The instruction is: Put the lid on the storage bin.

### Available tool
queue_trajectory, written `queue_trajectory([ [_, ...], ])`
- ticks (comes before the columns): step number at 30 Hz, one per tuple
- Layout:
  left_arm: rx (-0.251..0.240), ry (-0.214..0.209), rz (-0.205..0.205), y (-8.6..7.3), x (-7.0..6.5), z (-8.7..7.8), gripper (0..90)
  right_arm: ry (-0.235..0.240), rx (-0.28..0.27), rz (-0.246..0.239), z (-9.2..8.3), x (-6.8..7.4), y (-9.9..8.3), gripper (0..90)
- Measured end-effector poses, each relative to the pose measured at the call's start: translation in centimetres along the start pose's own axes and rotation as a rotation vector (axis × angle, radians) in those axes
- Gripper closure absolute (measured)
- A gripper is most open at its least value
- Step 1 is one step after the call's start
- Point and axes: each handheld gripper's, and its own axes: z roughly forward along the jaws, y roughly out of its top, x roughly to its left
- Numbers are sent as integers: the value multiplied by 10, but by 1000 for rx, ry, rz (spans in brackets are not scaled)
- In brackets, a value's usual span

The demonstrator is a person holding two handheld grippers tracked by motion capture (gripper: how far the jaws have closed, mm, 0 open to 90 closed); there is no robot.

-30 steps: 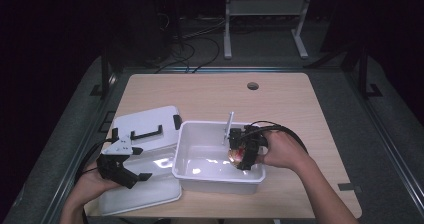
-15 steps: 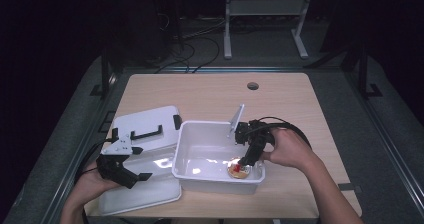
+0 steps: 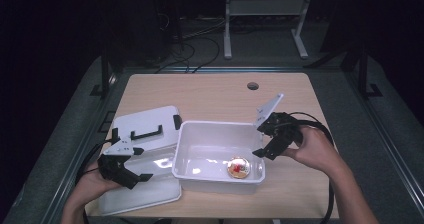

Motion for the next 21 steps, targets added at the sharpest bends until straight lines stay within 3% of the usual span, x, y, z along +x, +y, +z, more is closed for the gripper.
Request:
queue_trajectory([
  [10,8,0,4,-1,-1,2,99,-42,-48,114,-9,-2,-53,220],
  [14,9,-1,3,-2,-2,3,99,-49,-98,177,-5,1,-80,213],
  [21,15,2,9,-1,-3,5,99,-50,-115,244,7,5,-108,204],
])
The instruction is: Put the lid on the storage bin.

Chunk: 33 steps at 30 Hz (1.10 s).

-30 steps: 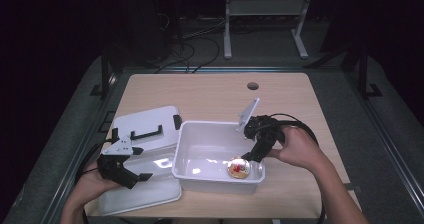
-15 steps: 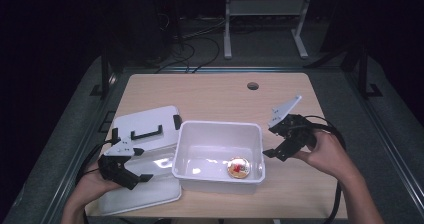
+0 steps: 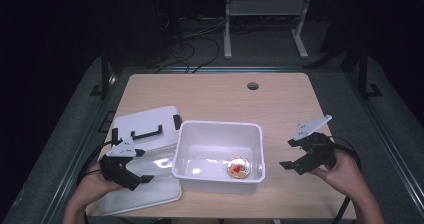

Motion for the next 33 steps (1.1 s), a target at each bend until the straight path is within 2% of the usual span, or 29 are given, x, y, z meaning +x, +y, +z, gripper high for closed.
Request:
queue_trajectory([
  [1,1,-1,-1,0,0,0,99,-1,3,12,4,-1,-9,204],
  [5,-3,4,1,-2,1,-1,99,-6,-1,34,9,0,-22,202],
  [8,-7,-6,-4,-2,2,0,100,-8,-26,64,14,4,-36,197],
  [13,-2,-7,-2,-2,2,1,103,-20,-32,68,20,10,-42,196],
  [16,6,-19,13,-1,1,3,129,-23,-39,73,23,13,-45,196],
  [21,67,-20,44,-4,3,11,141,-36,-34,76,28,19,-53,196],
  [22,82,-14,51,-6,4,13,166,-40,-26,77,28,20,-55,190],
  [25,150,-7,48,-14,9,18,168,-43,-22,81,28,21,-55,185],
  [26,160,-6,53,-17,10,18,209,-49,-21,77,28,22,-55,186],
  [30,188,-11,58,-24,14,15,248,-49,-21,76,29,23,-56,186],
  [33,219,-34,81,-25,16,14,321,-47,-19,73,30,23,-56,186],
])
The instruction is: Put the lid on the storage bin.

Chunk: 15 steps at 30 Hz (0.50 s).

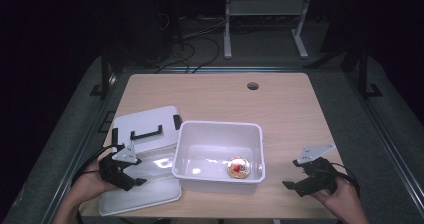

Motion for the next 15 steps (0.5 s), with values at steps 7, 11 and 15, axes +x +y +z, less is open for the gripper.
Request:
queue_trajectory([
  [7,55,-31,64,2,-1,1,474,0,-6,8,0,2,-3,186],
  [11,89,-61,87,5,-1,3,562,4,-7,11,1,1,-5,186],
  [15,114,-92,98,8,1,6,638,12,-1,14,3,1,-7,186],
])
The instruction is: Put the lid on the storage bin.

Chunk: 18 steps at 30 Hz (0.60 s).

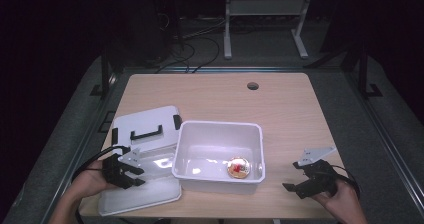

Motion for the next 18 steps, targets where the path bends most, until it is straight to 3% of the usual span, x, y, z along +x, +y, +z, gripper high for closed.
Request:
queue_trajectory([
  [3,14,-5,3,1,3,1,705,1,4,0,1,0,0,186],
  [11,39,-30,1,3,6,4,783,4,6,-8,1,0,0,187],
  [12,38,-40,4,3,7,5,830,6,4,-12,2,1,0,187],
  [18,43,-47,14,5,8,6,879,10,6,-12,2,1,1,187],
])
